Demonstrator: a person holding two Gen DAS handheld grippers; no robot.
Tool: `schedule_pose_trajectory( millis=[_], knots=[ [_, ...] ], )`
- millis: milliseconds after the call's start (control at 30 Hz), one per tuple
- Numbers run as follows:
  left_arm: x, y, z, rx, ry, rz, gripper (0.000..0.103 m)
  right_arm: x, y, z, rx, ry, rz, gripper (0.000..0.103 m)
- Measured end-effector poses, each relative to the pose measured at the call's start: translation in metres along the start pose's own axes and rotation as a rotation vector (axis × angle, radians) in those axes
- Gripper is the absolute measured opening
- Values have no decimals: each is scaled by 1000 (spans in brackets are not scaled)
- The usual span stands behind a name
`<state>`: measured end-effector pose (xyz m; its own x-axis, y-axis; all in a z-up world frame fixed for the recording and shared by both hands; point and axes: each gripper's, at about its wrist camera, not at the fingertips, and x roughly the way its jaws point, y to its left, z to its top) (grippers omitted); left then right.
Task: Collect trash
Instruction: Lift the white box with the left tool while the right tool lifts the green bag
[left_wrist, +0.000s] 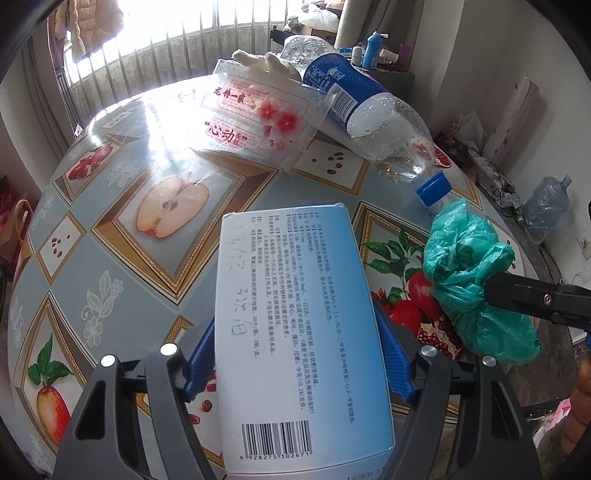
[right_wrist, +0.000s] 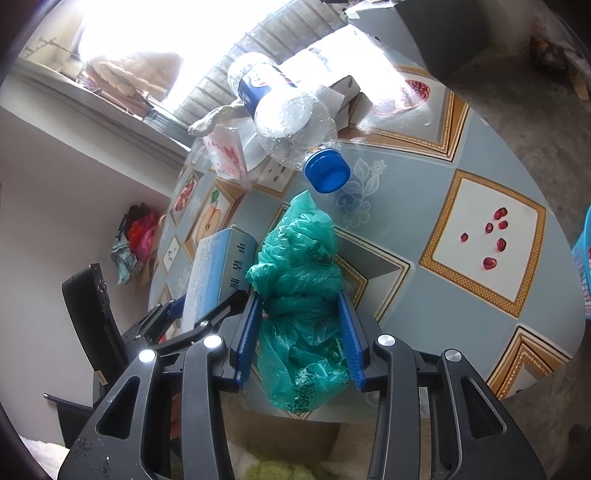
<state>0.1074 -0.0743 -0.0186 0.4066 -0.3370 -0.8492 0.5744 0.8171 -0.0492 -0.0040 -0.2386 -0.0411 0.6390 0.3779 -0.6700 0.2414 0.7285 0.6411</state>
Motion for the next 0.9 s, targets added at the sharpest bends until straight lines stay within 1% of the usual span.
schedule_pose_trajectory(
  millis=[300,500,900],
  knots=[
    [-10,-2,1,14,-35,11,73,-2,0,1,3,-7,16,37],
    [-14,-3,0,15,-45,9,72,-5,-2,1,7,-9,24,36],
    [-30,0,-1,10,-84,7,72,-21,0,-1,12,-44,25,36]
  ],
)
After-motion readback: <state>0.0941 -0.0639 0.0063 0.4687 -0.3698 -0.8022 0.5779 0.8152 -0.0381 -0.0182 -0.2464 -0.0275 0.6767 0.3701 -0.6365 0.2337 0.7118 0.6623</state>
